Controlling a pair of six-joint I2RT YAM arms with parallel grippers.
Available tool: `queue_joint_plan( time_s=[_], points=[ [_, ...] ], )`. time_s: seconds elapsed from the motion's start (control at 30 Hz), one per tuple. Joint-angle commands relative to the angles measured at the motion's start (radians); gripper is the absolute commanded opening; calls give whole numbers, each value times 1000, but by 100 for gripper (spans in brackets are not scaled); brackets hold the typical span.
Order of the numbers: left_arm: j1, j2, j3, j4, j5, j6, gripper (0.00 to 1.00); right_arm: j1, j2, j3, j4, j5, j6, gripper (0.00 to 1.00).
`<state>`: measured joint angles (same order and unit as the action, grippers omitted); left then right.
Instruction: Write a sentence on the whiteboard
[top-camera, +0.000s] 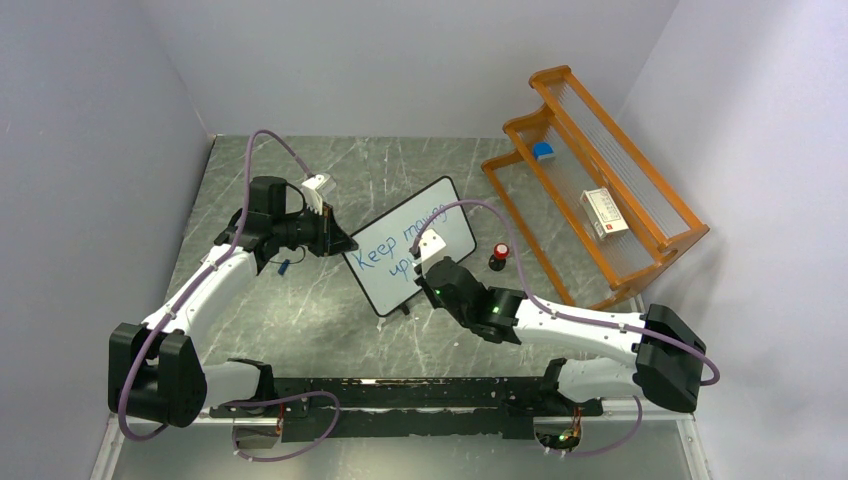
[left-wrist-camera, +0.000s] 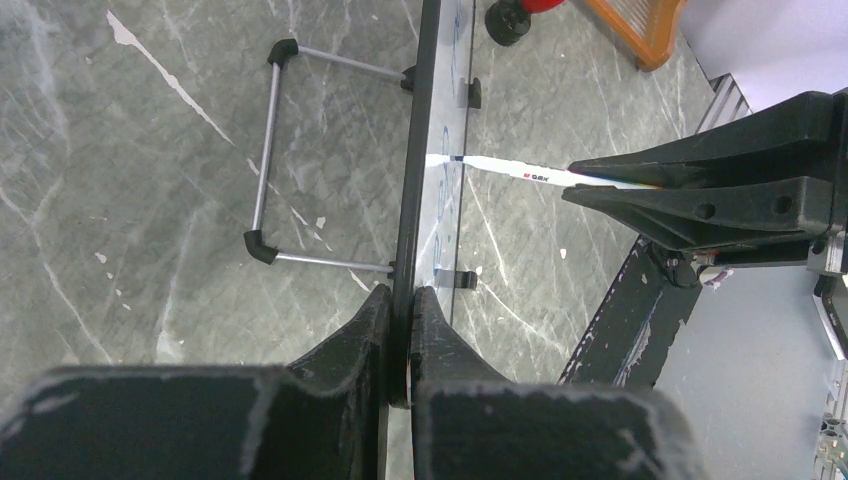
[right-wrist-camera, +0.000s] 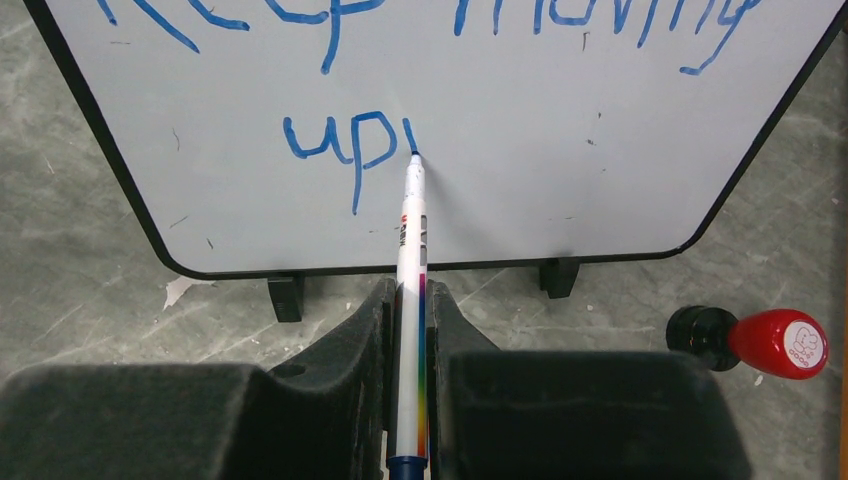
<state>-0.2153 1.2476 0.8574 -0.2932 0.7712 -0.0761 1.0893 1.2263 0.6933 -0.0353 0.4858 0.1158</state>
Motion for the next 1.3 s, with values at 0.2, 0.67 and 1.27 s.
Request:
queue_joint_plan(
  time_s=[0.2,0.67,1.27],
  points=[
    [-7,42,-20,-78,-145,57,5,-13,0,-1,10,17,-2,0],
    [-7,45,-18,-77,-141,56,5,-42,11,41,72,0,-42,0],
    [-7,49,-16,-78,-146,56,5,-47,-16,-5,-9,3,5,0]
  ],
)
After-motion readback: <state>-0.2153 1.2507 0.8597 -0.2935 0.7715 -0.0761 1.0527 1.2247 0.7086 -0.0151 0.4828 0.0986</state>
